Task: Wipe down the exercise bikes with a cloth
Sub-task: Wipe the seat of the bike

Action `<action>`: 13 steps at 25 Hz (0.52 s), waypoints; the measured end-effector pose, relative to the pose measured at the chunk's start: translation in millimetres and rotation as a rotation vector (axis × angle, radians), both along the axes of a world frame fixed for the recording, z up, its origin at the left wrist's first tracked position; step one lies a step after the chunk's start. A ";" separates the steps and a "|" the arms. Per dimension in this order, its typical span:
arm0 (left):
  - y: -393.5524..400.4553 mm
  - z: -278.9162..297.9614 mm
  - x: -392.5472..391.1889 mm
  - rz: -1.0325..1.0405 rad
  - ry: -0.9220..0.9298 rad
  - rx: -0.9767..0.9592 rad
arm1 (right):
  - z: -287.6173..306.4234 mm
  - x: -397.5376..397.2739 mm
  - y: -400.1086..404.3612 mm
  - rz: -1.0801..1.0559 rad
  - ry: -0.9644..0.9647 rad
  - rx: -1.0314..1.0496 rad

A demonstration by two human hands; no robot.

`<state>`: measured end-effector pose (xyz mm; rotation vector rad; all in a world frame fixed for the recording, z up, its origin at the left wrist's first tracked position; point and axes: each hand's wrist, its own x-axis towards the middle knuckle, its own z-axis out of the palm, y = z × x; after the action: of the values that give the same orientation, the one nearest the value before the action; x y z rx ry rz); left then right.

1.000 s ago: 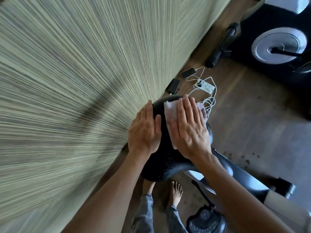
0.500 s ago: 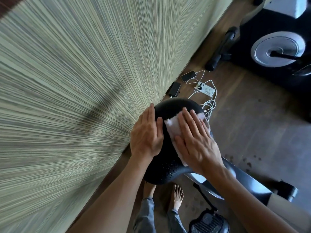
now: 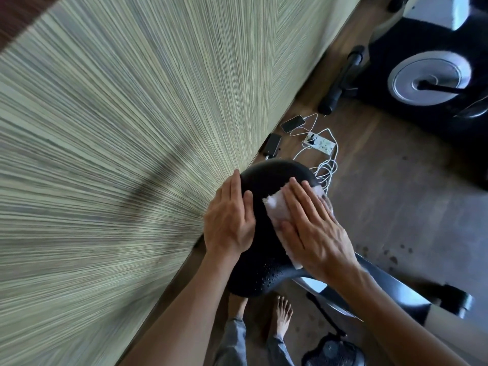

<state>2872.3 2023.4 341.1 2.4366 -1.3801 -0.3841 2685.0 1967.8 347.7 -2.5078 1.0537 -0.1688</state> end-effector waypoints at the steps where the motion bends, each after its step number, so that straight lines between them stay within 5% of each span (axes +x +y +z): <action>1: 0.0 0.3 -1.0 0.001 -0.001 0.006 | -1.3 -3.4 -2.1 -0.051 0.018 0.021; 5: -1.2 -3.6 -1.7 0.021 -0.003 0.027 | -4.6 56.3 -37.6 -0.333 -0.002 0.066; 10: -0.5 -3.3 1.0 0.015 0.016 0.004 | -0.7 27.5 -21.4 0.103 -0.046 -0.067; 13: -2.5 -2.3 -0.6 0.013 0.012 0.014 | -6.5 15.5 -32.1 -0.083 -0.082 0.023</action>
<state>2871.6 2020.9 338.9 2.4484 -1.3607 -0.4063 2700.5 1935.7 341.2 -2.4166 1.1202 -0.2798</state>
